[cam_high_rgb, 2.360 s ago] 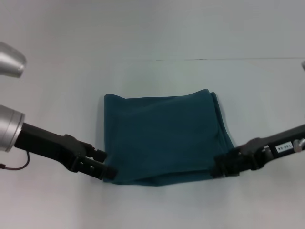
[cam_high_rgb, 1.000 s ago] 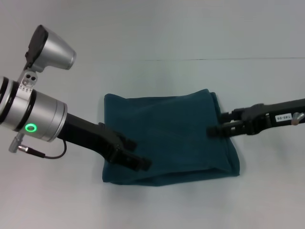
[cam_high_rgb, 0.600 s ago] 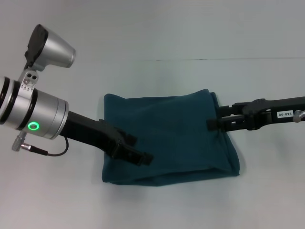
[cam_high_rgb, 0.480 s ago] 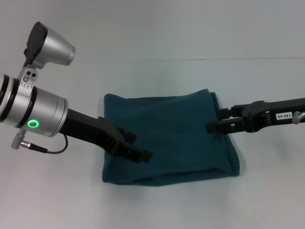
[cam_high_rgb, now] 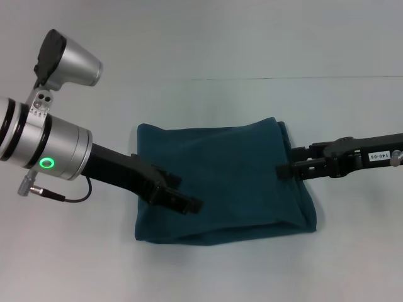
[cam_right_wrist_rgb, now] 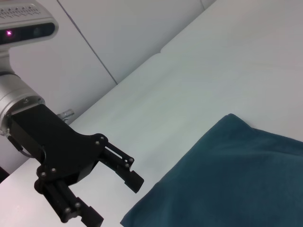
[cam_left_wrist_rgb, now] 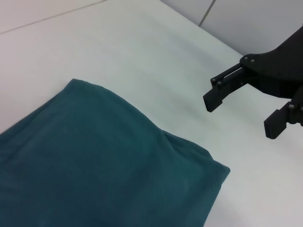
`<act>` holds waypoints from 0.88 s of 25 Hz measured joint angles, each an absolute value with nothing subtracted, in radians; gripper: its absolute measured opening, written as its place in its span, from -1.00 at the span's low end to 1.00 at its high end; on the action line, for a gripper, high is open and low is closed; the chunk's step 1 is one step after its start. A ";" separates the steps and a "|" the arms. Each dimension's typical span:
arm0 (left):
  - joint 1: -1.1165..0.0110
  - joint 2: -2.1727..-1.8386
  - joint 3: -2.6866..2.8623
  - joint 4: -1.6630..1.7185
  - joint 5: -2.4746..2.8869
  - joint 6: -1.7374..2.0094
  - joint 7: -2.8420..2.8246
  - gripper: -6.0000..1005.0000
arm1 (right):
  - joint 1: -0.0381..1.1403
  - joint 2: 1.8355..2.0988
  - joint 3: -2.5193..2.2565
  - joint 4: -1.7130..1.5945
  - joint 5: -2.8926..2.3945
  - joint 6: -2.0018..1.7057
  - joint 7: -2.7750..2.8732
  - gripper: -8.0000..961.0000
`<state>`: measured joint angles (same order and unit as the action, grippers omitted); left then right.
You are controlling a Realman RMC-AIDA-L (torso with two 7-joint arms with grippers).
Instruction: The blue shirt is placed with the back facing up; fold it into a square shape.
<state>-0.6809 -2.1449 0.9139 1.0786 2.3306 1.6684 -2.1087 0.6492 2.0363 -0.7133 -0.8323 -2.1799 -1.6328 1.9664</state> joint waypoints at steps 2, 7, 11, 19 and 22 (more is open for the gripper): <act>-0.683 -2.146 0.914 1.078 2.326 1.673 -2.110 0.62 | 0.649 2.036 -0.715 -0.832 -2.180 -1.632 1.966 0.93; -0.684 -2.145 0.908 1.074 2.299 1.703 -2.107 0.62 | 0.648 2.036 -0.722 -0.831 -2.182 -1.632 1.966 0.93; -0.684 -2.142 0.908 1.074 2.282 1.718 -2.105 0.62 | 0.646 2.036 -0.722 -0.831 -2.189 -1.632 1.966 0.93; -0.685 -2.144 0.913 1.074 2.280 1.719 -2.105 0.62 | 0.646 2.036 -0.723 -0.829 -2.192 -1.631 1.964 0.93; -0.685 -2.146 0.914 1.074 2.280 1.720 -2.105 0.62 | 0.646 2.036 -0.723 -0.829 -2.192 -1.629 1.962 0.93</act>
<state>-0.6848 -2.1461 0.9138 1.0737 2.2797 1.7197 -2.1046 0.6458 2.0355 -0.7225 -0.8295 -2.1922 -1.6291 1.9619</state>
